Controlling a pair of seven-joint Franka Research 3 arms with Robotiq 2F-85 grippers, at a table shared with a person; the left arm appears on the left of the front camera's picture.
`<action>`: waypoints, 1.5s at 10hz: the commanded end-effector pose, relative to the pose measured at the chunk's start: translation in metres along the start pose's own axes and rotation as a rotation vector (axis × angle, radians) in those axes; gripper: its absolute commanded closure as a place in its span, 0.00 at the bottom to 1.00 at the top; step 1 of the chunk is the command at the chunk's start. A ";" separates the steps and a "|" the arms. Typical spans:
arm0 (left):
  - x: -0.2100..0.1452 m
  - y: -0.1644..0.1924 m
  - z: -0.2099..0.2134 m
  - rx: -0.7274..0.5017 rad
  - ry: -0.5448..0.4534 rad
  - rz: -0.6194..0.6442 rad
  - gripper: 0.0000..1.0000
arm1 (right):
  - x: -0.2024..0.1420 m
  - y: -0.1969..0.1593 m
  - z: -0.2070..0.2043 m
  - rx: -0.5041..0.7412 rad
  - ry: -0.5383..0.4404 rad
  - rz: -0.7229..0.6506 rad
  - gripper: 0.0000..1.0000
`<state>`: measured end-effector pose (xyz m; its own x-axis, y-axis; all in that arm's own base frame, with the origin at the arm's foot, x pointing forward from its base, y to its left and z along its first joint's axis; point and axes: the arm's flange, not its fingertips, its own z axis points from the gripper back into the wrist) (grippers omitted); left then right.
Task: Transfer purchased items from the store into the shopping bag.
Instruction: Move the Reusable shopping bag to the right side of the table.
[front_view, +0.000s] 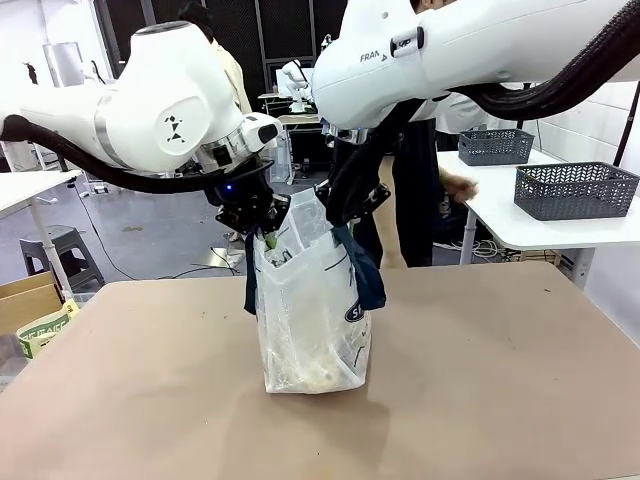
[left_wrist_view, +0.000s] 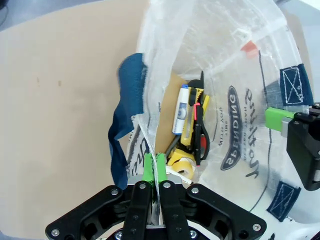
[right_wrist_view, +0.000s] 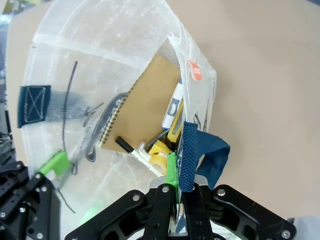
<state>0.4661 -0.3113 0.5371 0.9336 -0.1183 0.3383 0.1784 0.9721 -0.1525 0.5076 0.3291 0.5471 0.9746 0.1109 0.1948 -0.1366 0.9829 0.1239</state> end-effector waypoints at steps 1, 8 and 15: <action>-0.001 0.004 0.003 0.018 -0.011 -0.009 1.00 | 0.001 -0.009 0.010 0.009 -0.011 -0.049 1.00; 0.001 0.001 0.000 0.006 -0.003 -0.003 1.00 | 0.000 0.000 -0.001 0.033 0.018 -0.005 1.00; -0.005 -0.010 -0.014 -0.153 0.074 -0.033 1.00 | 0.001 0.002 -0.003 0.071 0.032 -0.092 1.00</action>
<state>0.4617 -0.3266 0.5244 0.9462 -0.1694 0.2756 0.2416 0.9366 -0.2537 0.5093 0.3304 0.5421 0.9864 0.0596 0.1529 -0.0866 0.9805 0.1763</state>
